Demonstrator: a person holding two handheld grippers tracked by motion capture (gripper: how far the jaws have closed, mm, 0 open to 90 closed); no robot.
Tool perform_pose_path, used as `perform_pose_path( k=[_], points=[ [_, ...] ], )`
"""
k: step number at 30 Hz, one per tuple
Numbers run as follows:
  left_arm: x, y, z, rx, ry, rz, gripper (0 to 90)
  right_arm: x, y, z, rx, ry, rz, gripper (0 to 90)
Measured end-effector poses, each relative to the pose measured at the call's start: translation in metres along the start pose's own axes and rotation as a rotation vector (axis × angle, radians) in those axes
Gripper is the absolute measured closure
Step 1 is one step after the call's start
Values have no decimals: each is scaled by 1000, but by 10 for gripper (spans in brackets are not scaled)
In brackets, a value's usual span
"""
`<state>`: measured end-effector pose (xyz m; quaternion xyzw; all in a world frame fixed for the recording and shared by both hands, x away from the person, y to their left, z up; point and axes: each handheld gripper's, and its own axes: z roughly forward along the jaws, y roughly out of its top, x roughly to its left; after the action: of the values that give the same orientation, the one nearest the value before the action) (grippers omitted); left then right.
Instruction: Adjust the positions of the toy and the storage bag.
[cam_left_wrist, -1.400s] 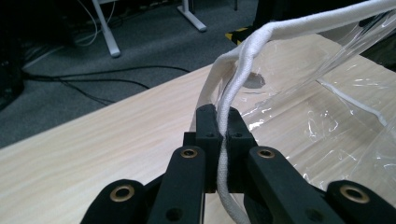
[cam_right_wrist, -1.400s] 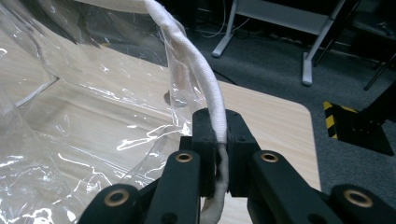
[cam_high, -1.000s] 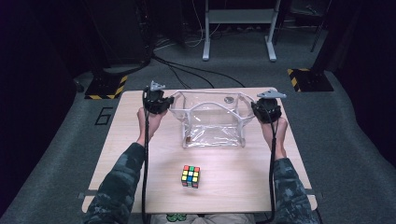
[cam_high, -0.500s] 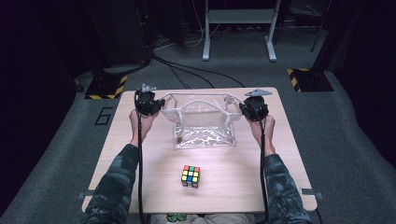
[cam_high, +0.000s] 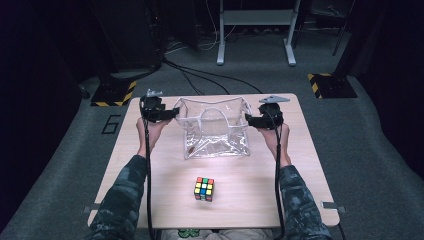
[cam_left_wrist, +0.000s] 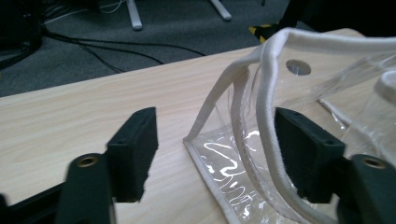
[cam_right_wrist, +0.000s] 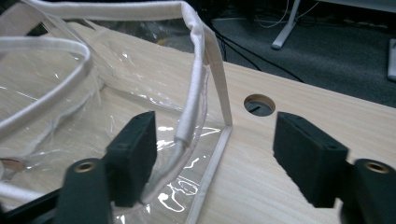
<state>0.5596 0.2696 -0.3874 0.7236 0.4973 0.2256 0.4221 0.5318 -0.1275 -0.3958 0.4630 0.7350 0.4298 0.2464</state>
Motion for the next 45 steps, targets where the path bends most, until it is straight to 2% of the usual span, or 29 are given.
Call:
perform_pose_path(
  k=[1, 5, 6, 10, 15, 17, 19, 23, 25, 26, 27, 29, 30, 31, 33, 40, 41, 42, 43, 45],
  points=[
    [0, 1, -3, -5, 0, 5, 242, -1, 1, -4, -9, 7, 2, 220],
    [-2, 2, -15, -30, -25, -6, 181, -1, 0, -12, -15, 16, 0, 175],
    [-2, 1, -23, -42, -41, 1, 152, -1, -1, -19, -24, 16, -11, 154],
    [-3, 0, -35, -53, -57, 8, 146, -1, -8, -33, -42, 30, -31, 109],
    [-7, -14, -53, -45, -64, 61, 124, 0, -19, -48, -49, 35, -52, 62],
    [-7, -17, -56, -45, -58, 69, 119, -1, -23, -53, -53, 37, -56, 52],
    [-5, -27, -64, -45, -53, 81, 113, -2, -27, -59, -54, 34, -58, 45],
    [-1, -39, -70, -41, -46, 74, 103, -1, -36, -66, -49, 33, -65, 33],
    [4, -53, -75, -34, -36, 69, 96, 2, -46, -73, -46, 20, -81, 30],
    [4, -53, -75, -34, -36, 69, 93, 2, -46, -73, -46, 20, -81, 30],
    [6, -64, -78, -31, -25, 71, 92, 5, -55, -76, -40, 18, -88, 30],
    [7, -70, -79, -31, -21, 69, 90, 7, -65, -79, -34, 11, -99, 29],
    [8, -76, -80, -29, -18, 67, 90, 7, -65, -79, -34, 11, -99, 29],
    [10, -86, -82, -22, -4, 70, 89, 9, -74, -82, -26, 7, -103, 29],
    [12, -96, -83, -12, -1, 64, 85, 10, -84, -85, -23, 5, -103, 29],
    [17, -127, -87, 16, 23, 52, 68, 10, -111, -87, 11, -10, -95, 30],
    [18, -130, -88, 17, 26, 51, 65, 10, -117, -88, 16, -8, -89, 31],
    [19, -140, -88, 30, 30, 44, 65, 10, -127, -87, 28, -12, -82, 32],
    [19, -140, -88, 30, 30, 44, 64, 10, -133, -87, 38, -12, -80, 32],
    [20, -157, -88, 62, 33, 47, 61, 10, -145, -85, 54, -10, -72, 32]
  ],
)
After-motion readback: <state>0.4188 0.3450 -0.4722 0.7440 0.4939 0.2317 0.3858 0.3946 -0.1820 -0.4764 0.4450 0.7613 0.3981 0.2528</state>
